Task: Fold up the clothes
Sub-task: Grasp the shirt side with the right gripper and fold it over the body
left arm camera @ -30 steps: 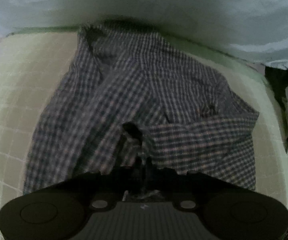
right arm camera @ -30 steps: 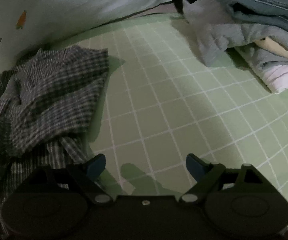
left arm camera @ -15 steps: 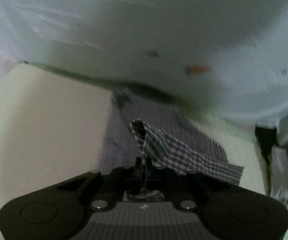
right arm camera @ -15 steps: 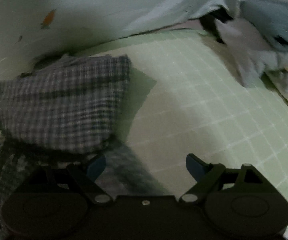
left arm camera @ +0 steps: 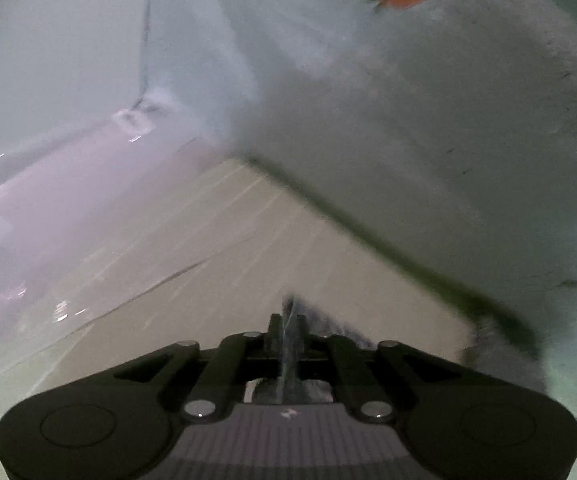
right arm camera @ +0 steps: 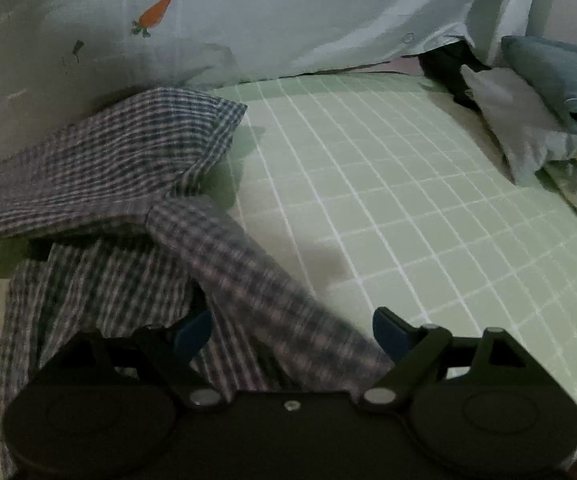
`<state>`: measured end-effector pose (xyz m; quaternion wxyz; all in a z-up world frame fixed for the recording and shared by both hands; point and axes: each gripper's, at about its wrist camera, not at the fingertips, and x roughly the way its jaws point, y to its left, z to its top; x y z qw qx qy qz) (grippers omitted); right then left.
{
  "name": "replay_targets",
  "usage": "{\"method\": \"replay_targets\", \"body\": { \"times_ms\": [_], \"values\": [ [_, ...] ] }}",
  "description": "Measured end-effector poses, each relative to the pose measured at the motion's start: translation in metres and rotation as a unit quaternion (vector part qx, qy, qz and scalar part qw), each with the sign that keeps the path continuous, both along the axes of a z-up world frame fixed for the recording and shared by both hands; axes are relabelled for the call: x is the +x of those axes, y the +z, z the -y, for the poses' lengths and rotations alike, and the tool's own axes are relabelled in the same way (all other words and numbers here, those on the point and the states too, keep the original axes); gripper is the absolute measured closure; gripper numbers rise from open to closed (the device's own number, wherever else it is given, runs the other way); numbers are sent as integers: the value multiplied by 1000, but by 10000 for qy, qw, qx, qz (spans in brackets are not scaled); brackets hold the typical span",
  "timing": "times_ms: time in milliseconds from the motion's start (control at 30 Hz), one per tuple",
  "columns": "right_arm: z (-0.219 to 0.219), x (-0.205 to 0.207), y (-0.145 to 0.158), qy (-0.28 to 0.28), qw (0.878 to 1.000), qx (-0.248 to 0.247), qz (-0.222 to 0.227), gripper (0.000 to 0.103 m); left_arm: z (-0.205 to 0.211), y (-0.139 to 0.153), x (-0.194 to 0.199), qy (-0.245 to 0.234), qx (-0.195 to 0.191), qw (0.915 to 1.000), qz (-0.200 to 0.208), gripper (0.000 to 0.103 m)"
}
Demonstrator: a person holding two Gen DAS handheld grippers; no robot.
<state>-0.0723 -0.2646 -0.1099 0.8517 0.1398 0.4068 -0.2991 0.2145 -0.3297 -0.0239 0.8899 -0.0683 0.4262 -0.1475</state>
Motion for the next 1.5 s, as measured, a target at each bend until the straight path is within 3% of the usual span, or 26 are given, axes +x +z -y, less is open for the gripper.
{"method": "replay_targets", "body": {
  "times_ms": [33, 67, 233, 400, 600, 833, 967, 1133, 1200, 1500],
  "values": [
    [-3, -2, 1, -26, 10000, -45, -56, 15, -2, -5, -1, 44, 101, 9998, -156, 63],
    [-3, -6, 1, -69, 9999, -66, -88, 15, -7, -8, -6, 61, 126, 9995, -280, 52],
    [3, -28, 3, -225, 9994, -169, -222, 15, -21, -4, -55, -226, -12, 9991, -361, 29],
    [22, -63, -1, -524, 9986, -7, -28, 15, -31, -7, -112, -383, -182, 9978, -505, 28],
    [48, -113, -12, -568, 9978, 312, 159, 15, -40, -4, -211, -507, -291, 9963, -623, 27],
    [51, -155, -31, -25, 9987, 503, 66, 18, -50, -10, -304, -716, -135, 9941, -806, 25],
    [51, -168, -30, 95, 9983, 549, 181, 28, -58, -8, -326, -774, -18, 9939, -781, 25],
    [42, -175, -23, 301, 9976, 519, 354, 83, -69, -3, -338, -797, 58, 9942, -721, 25],
    [30, -176, -19, 433, 9974, 420, 392, 96, -73, -1, -336, -853, 63, 9938, -710, 25],
    [-62, -168, 6, 1267, 9902, -152, 572, 100, -99, -1, -318, -1548, 187, 9856, -662, 25]
  ]
}}
